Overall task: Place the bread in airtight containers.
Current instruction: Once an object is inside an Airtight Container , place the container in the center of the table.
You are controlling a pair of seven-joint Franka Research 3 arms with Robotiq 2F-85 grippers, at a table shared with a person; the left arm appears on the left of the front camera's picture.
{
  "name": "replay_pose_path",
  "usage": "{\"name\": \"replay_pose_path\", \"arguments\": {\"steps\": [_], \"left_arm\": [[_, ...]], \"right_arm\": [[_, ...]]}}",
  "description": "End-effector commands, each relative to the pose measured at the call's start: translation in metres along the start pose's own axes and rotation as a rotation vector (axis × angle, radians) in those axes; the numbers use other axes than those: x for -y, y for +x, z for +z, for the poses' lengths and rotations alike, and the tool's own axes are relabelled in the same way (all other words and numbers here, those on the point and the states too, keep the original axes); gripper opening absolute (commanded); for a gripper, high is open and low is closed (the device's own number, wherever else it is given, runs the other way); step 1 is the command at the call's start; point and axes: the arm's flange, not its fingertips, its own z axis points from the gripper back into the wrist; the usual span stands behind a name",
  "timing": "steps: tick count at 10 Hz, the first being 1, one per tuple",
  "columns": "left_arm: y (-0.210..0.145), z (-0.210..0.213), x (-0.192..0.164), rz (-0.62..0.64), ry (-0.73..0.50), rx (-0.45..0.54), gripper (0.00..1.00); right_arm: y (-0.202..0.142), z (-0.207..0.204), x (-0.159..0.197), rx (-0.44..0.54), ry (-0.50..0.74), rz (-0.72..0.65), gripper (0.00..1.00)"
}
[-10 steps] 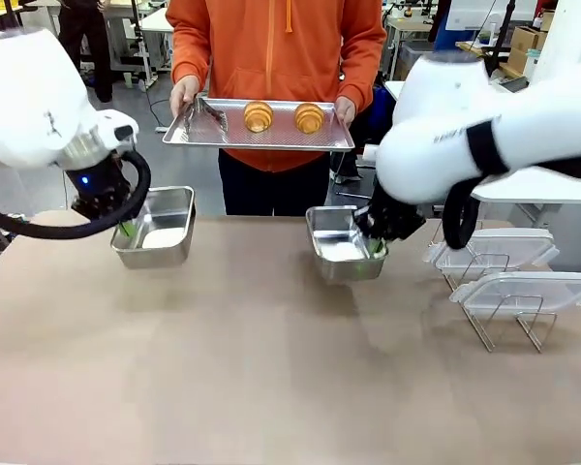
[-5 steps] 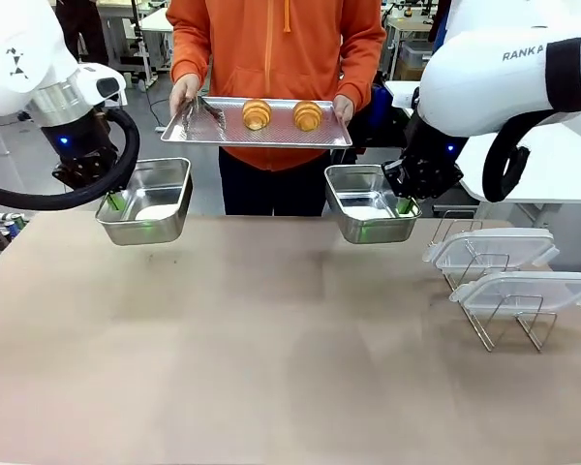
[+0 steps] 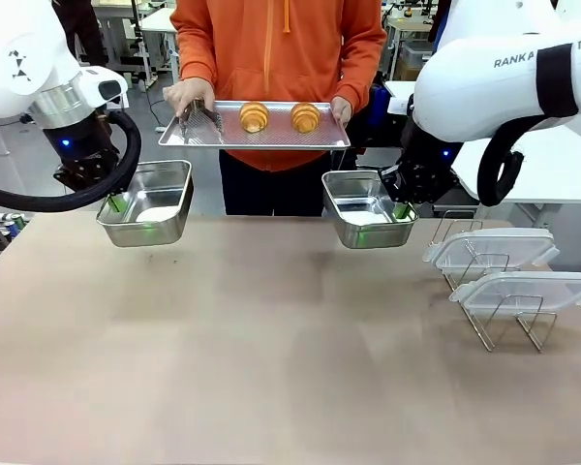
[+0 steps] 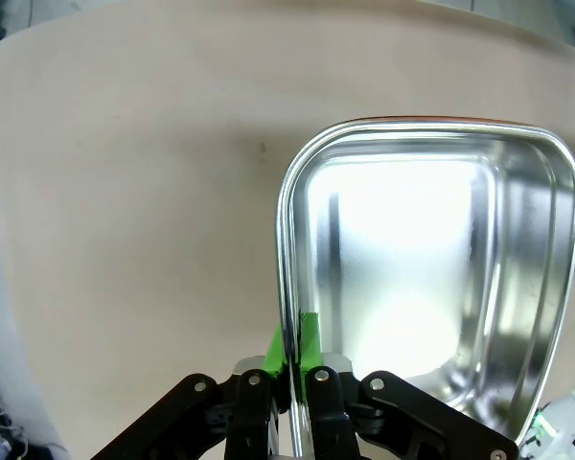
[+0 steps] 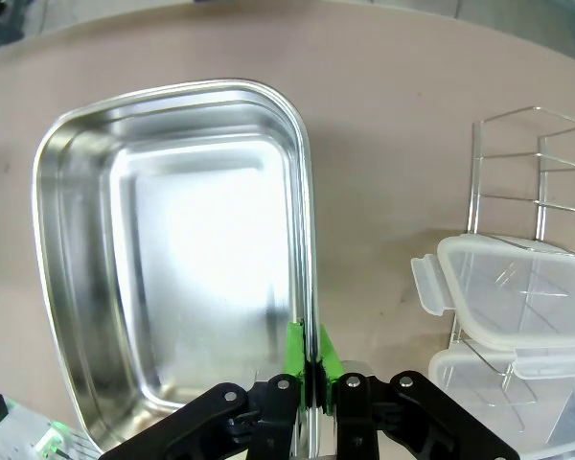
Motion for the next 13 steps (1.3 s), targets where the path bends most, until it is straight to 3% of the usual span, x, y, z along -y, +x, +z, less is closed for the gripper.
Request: {"name": "replay_pose_path", "arguments": {"steps": [1, 13], "left_arm": [[0.0005, 0.0034, -0.0019, 0.004, -0.001, 0.009, 0.00], [0.0005, 0.0034, -0.0019, 0.004, -0.001, 0.009, 0.00]], "right_arm": [[0.0010, 0.0039, 0.0009, 0.007, 0.003, -0.003, 0.00], [0.0010, 0.0039, 0.0009, 0.007, 0.003, -0.003, 0.00]]}}
